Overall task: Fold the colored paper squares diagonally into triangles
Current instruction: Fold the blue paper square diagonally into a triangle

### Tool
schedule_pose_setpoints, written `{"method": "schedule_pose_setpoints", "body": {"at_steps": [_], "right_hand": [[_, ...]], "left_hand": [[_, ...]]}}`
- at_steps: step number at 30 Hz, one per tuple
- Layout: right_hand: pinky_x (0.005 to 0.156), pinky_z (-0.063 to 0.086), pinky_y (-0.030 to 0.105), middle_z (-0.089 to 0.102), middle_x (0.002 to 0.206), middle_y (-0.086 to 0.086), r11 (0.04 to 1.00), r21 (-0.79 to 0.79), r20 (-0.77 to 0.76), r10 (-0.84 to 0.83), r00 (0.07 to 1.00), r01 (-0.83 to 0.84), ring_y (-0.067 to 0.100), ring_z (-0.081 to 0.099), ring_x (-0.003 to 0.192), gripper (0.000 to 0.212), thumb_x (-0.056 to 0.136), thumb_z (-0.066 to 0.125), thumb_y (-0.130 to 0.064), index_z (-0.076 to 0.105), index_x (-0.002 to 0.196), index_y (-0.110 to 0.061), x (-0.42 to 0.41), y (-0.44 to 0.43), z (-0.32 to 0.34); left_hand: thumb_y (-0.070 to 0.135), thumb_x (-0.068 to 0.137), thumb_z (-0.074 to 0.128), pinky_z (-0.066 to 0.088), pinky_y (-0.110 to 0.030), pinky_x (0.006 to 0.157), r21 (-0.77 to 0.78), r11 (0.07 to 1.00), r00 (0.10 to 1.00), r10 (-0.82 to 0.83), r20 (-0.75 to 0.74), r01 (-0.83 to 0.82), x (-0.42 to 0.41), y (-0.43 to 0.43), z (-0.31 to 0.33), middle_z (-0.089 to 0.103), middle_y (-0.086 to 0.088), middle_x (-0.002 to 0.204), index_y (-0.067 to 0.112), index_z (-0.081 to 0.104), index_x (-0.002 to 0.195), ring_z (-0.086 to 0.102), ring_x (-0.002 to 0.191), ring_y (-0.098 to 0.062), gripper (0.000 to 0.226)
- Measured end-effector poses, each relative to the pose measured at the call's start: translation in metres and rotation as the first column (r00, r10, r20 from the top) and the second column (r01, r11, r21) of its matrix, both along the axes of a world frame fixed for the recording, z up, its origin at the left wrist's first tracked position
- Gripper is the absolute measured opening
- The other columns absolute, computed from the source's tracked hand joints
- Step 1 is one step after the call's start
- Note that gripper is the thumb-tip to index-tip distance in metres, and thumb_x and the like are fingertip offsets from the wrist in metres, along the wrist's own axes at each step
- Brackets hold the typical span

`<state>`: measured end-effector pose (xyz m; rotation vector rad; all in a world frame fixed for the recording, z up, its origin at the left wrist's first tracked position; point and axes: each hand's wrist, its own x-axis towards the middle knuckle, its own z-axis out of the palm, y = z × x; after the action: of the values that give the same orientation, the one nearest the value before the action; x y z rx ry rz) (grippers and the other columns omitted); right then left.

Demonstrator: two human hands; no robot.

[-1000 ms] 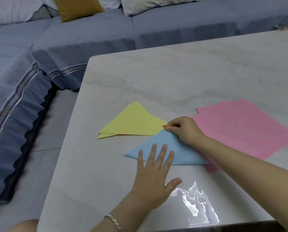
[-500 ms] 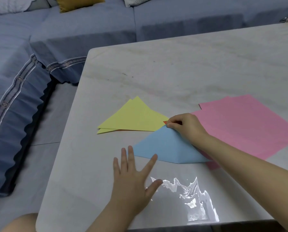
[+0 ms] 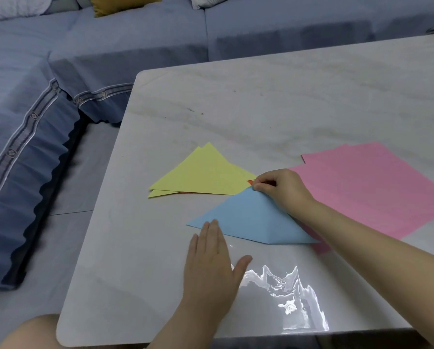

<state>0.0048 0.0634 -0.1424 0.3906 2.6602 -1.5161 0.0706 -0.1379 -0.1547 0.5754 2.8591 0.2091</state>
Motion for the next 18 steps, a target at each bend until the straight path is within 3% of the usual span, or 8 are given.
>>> {"method": "schedule_pose_setpoints", "body": {"at_steps": [4, 9, 11, 13, 15, 16, 18], "right_hand": [[0.088, 0.048, 0.032, 0.072, 0.094, -0.001, 1.0, -0.027, 0.005, -0.011, 1.0, 0.011, 0.014, 0.064, 0.098, 0.016, 0.083, 0.062, -0.011, 0.068, 0.072, -0.021, 0.0, 0.0, 0.0], [0.09, 0.048, 0.032, 0.072, 0.096, 0.0, 1.0, -0.01, 0.006, -0.009, 1.0, 0.009, 0.014, 0.064, 0.099, 0.012, 0.083, 0.063, -0.012, 0.07, 0.076, -0.017, 0.0, 0.0, 0.001], [0.088, 0.049, 0.032, 0.072, 0.095, 0.001, 1.0, -0.011, 0.006, -0.002, 1.0, 0.002, 0.014, 0.064, 0.097, 0.011, 0.082, 0.063, -0.011, 0.07, 0.075, -0.017, 0.0, 0.0, 0.003], [0.082, 0.048, 0.027, 0.07, 0.095, 0.001, 1.0, 0.027, 0.002, 0.009, 1.0, -0.009, 0.016, 0.063, 0.094, 0.008, 0.083, 0.063, -0.013, 0.07, 0.082, -0.017, -0.001, 0.0, 0.007], [0.085, 0.042, 0.026, 0.064, 0.106, 0.005, 0.969, 0.248, -0.049, 0.028, 0.998, -0.015, 0.02, 0.057, 0.099, 0.02, 0.086, 0.059, -0.018, 0.066, 0.105, -0.014, 0.004, -0.005, 0.015], [0.088, 0.041, 0.029, 0.062, 0.11, 0.008, 0.916, 0.402, -0.149, 0.064, 0.987, 0.002, 0.024, 0.055, 0.103, 0.027, 0.087, 0.055, -0.018, 0.063, 0.112, -0.011, 0.012, -0.009, 0.02], [0.081, 0.046, 0.032, 0.065, 0.1, 0.012, 0.775, 0.63, -0.38, 0.25, 0.891, 0.051, 0.03, 0.06, 0.092, 0.029, 0.085, 0.046, -0.016, 0.067, 0.101, -0.004, 0.037, -0.024, 0.026]], "left_hand": [[0.061, 0.092, 0.004, 0.036, -0.053, 0.093, -0.048, 0.999, 1.0, 0.024, 0.005, -0.023, 0.002, -0.008, -0.003, 0.058, -0.028, 0.122, 0.007, 0.051, 0.124, 0.052, 0.115, -0.044, 0.079], [0.067, 0.087, 0.004, 0.046, -0.06, 0.081, -0.099, 0.994, 0.998, -0.057, -0.008, 0.056, 0.005, -0.006, -0.001, 0.054, -0.035, 0.121, 0.034, 0.043, 0.128, 0.051, 0.112, -0.052, 0.065], [0.066, 0.088, 0.005, 0.042, -0.057, 0.09, -0.103, 0.989, 0.994, -0.108, -0.036, 0.104, 0.003, -0.003, 0.001, 0.055, -0.03, 0.124, 0.031, 0.048, 0.126, 0.049, 0.116, -0.049, 0.067], [0.062, 0.091, 0.005, 0.036, -0.053, 0.095, -0.099, 0.979, 0.983, -0.184, -0.028, 0.18, 0.002, 0.001, 0.003, 0.06, -0.016, 0.125, 0.02, 0.06, 0.119, 0.05, 0.12, -0.035, 0.075], [0.059, 0.092, 0.002, 0.048, -0.045, 0.089, -0.083, 0.976, 0.979, -0.205, -0.017, 0.203, -0.001, 0.006, 0.009, 0.066, -0.005, 0.117, 0.015, 0.069, 0.108, 0.06, 0.112, -0.024, 0.081], [0.058, 0.093, 0.002, 0.052, -0.045, 0.083, -0.065, 0.978, 0.98, -0.2, -0.017, 0.198, -0.002, 0.008, 0.01, 0.067, -0.004, 0.115, 0.014, 0.07, 0.105, 0.062, 0.109, -0.023, 0.082], [0.058, 0.093, 0.004, 0.053, -0.048, 0.078, -0.043, 0.982, 0.982, -0.187, -0.004, 0.186, -0.002, 0.007, 0.009, 0.067, -0.006, 0.116, 0.015, 0.07, 0.106, 0.062, 0.108, -0.028, 0.08]]}}
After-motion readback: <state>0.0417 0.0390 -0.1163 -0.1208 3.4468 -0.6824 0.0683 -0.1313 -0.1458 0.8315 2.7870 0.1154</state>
